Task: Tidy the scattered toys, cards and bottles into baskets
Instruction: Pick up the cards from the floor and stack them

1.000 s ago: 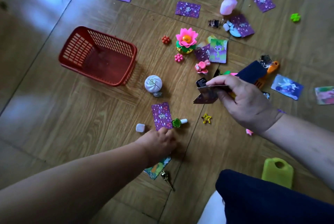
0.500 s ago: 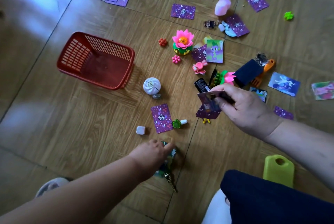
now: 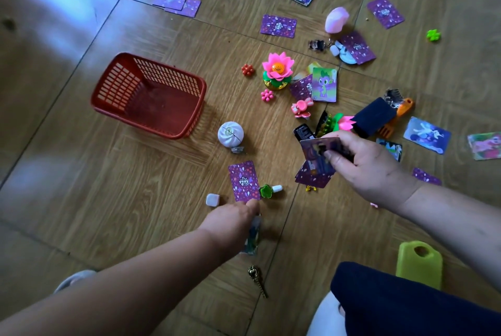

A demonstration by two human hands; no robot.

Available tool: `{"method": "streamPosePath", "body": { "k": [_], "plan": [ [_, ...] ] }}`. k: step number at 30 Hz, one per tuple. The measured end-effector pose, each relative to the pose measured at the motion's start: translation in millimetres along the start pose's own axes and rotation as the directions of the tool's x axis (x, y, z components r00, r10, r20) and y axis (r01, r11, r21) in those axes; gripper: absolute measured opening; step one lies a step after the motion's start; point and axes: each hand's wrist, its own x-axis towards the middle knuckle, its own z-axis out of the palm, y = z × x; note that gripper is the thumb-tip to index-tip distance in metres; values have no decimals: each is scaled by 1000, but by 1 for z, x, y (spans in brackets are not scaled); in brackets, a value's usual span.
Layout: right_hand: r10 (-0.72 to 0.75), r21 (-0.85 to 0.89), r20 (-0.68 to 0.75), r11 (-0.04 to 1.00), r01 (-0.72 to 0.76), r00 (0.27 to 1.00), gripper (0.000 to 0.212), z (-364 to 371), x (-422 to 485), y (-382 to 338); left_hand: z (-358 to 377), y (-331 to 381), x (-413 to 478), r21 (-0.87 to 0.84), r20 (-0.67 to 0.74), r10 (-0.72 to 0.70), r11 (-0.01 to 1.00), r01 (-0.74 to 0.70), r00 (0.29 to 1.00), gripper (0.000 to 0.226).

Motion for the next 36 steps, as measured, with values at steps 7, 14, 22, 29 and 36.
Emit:
{"method": "streamPosePath", "body": {
  "k": [7,14,22,29,36],
  "plan": [
    [23,6,15,1000,-23,1000,17,-2,-2,-1,29,12,-10,211,10,18,977,-19,1000,61],
    [41,-26,22,999,-40,999,17,-5,-5,-3,35,7,-25,175,-69,109,980,-96,992,49],
    [30,-25,13,999,-29,999,18,-6,-5,-3,28,-2,-15,8,-135,-63,998,65,989,40],
    [-13,-46,1,999,13,1000,20,-5,-6,-3,2,-10,-11,-312,-127,-197,938,149,972,54],
    [-24,-84,-1,996,23,1000,22,-4,-7,-5,16,6,-12,-469,-18,-363,826,313,932,70]
  ]
}}
